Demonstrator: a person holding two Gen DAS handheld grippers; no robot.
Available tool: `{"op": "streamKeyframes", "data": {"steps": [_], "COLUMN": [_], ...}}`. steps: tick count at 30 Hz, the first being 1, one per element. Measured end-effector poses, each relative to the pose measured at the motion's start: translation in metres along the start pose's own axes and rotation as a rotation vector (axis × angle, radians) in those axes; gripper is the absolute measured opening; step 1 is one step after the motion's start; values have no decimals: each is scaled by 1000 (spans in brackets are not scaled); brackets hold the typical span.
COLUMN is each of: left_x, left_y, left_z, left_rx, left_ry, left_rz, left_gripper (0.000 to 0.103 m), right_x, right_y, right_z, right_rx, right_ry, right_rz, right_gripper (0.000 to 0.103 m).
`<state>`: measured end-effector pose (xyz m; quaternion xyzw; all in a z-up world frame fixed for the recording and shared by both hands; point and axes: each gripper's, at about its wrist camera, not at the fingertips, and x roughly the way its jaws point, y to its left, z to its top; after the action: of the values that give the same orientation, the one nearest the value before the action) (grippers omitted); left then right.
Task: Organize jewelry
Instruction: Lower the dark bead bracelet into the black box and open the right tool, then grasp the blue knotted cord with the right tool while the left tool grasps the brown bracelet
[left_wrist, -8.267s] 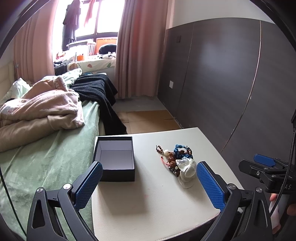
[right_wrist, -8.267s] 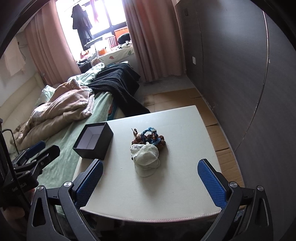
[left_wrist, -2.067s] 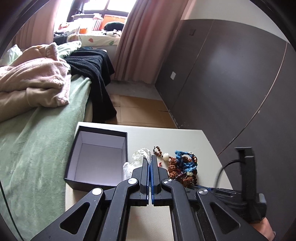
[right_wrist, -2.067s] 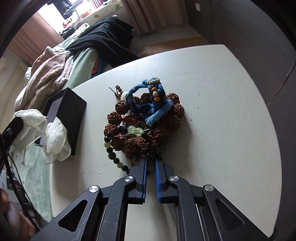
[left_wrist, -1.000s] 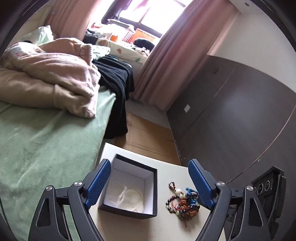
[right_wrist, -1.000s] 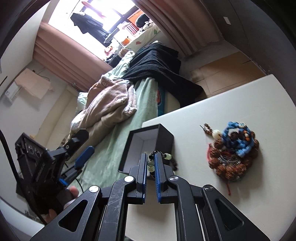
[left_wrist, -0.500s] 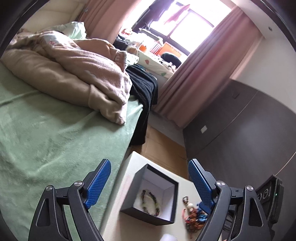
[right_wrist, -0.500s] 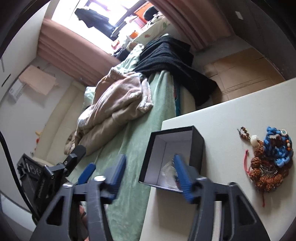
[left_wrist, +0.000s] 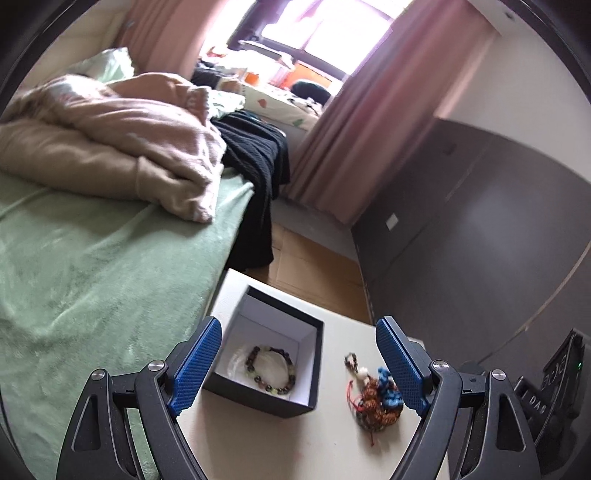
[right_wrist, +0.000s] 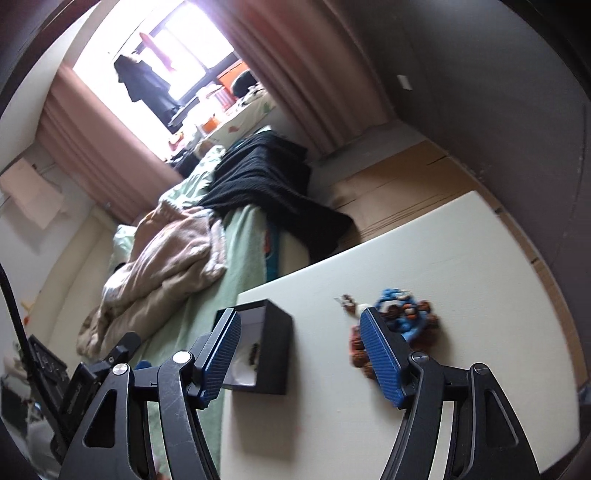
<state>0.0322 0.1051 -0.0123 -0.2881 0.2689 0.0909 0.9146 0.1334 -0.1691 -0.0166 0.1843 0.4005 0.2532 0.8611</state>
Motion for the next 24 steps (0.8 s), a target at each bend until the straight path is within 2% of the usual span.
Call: {"op": "streamKeyframes", "data": {"steps": [6, 9, 12, 13, 19, 24], "left_x": [11, 22, 30, 33, 47, 60], "left_y": [-22, -35, -47, -51, -77, -88], "left_z": [-11, -17, -25, -28, -46, -56], "left_rx": [55, 85, 110, 119, 206, 241], "left_ry": [41, 76, 108, 116, 149, 186], "left_rz": [-37, -52, -57, -58, -57, -86], "left_gripper": [86, 86, 86, 86, 86, 86], "right_x": [-17, -21, -26, -27, -19, -7], "right_y": [-30, -42, -54, -57, -83, -93], "right_z": [2, 2, 2, 2, -1, 0], "right_rx": [36, 68, 98, 107, 198, 181], "right_ry": [26, 40, 46, 47, 94, 129], "right_rz": [-65, -71, -69, -66, -67, -67], "right_gripper": [68, 69, 91, 93, 93, 93]}}
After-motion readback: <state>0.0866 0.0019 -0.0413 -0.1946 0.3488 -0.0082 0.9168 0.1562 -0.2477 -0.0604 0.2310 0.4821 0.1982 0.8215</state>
